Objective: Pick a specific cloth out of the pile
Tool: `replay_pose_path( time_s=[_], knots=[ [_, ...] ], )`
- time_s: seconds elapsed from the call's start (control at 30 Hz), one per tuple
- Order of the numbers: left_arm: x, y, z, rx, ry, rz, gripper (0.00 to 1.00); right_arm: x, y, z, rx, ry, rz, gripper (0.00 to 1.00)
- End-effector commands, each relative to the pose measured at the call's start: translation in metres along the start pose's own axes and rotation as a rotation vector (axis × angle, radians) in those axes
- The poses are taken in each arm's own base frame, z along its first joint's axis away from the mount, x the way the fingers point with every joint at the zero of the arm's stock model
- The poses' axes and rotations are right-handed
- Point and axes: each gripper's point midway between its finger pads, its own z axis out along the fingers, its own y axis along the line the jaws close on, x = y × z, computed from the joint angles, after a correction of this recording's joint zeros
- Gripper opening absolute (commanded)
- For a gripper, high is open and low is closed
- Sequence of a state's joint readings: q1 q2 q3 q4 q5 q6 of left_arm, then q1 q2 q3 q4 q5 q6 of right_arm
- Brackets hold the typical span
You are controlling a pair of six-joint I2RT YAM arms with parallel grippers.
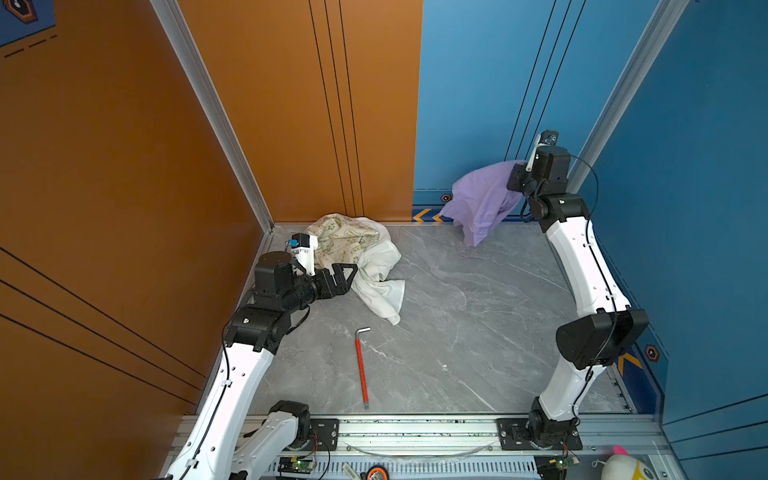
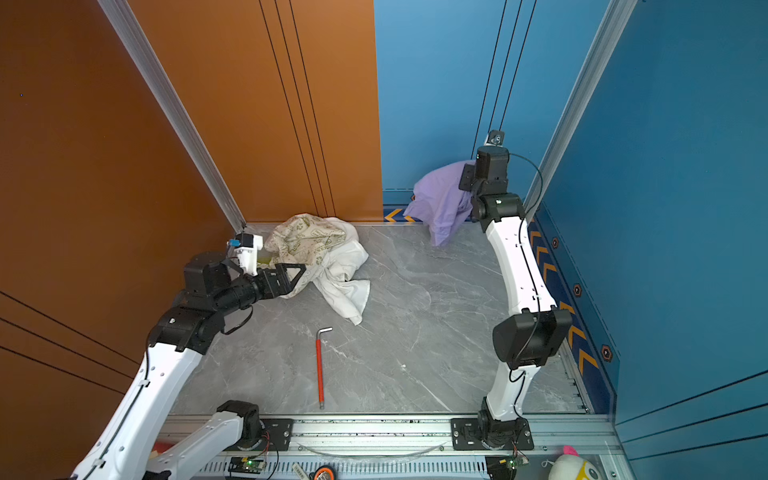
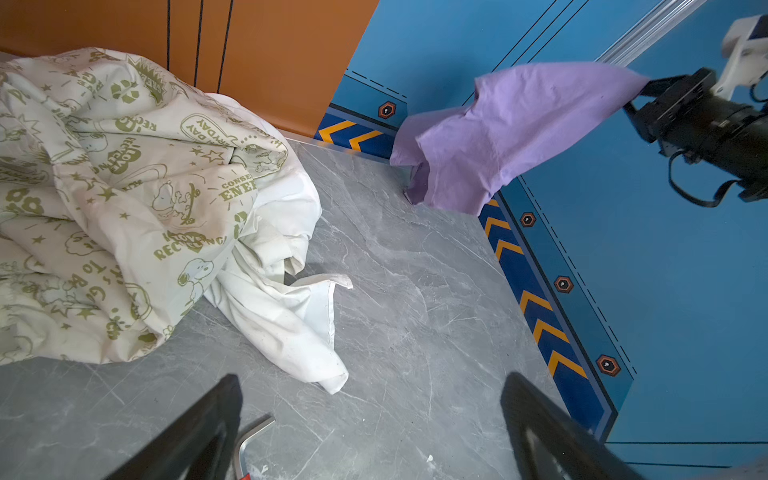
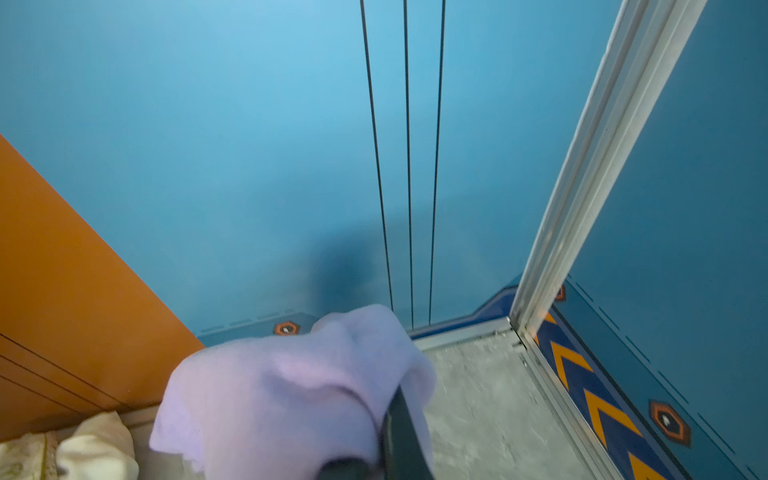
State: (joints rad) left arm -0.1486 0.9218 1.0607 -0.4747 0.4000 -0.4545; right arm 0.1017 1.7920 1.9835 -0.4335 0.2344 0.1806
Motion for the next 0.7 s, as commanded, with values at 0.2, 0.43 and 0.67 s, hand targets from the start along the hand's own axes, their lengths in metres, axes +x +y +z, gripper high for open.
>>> replay_pose_path(
  time_s=[0.2, 0.43, 0.67],
  knots=[
    [-0.004, 0.003, -0.004, -0.01, -0.04, -0.013, 0.98, 0.165, -0.076, -0.063, 0.15, 0.243, 0.047, 0.45],
    [-0.001, 0.007, -0.004, -0.021, -0.048, -0.029, 0.98, 0.194, -0.101, -0.152, 0.125, 0.121, 0.154, 0.85],
    [0.007, 0.015, -0.004, -0.037, -0.063, -0.031, 0.98, 0.136, -0.098, -0.176, 0.081, -0.004, 0.158, 0.91]
  ],
)
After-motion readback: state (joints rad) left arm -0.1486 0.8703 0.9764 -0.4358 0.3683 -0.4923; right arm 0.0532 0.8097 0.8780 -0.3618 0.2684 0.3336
